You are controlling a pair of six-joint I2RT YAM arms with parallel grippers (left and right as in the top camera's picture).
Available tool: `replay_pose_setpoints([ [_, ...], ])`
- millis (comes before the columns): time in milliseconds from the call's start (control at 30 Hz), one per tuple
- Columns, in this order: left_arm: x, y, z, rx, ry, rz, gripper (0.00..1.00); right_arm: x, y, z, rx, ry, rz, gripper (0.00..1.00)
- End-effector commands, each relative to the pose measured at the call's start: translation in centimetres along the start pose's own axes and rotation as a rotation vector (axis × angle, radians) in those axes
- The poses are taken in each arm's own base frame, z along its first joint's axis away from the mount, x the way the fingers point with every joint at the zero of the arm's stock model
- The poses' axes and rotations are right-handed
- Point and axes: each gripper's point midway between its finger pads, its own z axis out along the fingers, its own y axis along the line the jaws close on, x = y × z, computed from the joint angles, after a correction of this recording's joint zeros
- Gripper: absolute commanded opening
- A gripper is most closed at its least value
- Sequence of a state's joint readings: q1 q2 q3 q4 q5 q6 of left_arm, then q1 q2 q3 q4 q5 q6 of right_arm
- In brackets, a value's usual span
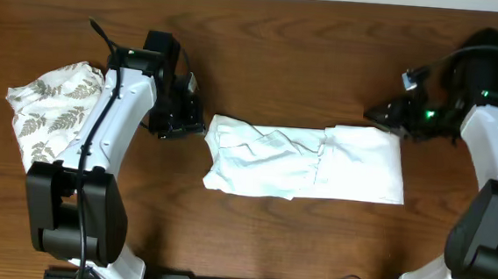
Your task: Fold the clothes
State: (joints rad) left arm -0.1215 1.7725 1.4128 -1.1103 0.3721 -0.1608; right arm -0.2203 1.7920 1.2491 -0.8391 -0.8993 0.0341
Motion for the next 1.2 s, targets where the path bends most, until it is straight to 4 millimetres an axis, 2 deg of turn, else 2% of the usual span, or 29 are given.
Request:
replay_pose_setpoints([
  [0, 0.2, -0.2, -0.5, 0.012, -0.012, 0.006, 0.49, 1.4, -1.9, 0.8, -0.055, -0.002, 0.041, 0.21],
  [433, 0.2, -0.2, -0.5, 0.012, -0.011, 0.006, 0.49, 3.3, -8.8, 4.5, 0.011, -0.076, 0.118, 0.26],
  [733, 0.3, -0.2, -0.5, 0.011, -0.008, 0.004, 0.49, 6.0, -11.8, 7.0, 0.012, 0.012, 0.23, 0.27],
  [800, 0.4, -0.2, -0.5, 0.011, -0.005, 0.003, 0.49, 5.9, -11.1, 7.0, -0.031, 0.014, 0.207, 0.27],
  [933, 0.4, -0.2, -0.5, 0.011, -0.005, 0.003, 0.49, 4.1, -8.2, 5.8, -0.134, -0.029, 0.139, 0.29],
  [1067, 0.4, -0.2, -0.5, 0.01, -0.005, 0.003, 0.49, 1.8, -3.3, 2.9, -0.236, -0.101, 0.008, 0.32],
  [1167, 0.4, -0.2, -0.5, 0.011, -0.005, 0.003, 0.49, 0.5, -0.5, 0.7, -0.252, -0.157, -0.091, 0.35],
])
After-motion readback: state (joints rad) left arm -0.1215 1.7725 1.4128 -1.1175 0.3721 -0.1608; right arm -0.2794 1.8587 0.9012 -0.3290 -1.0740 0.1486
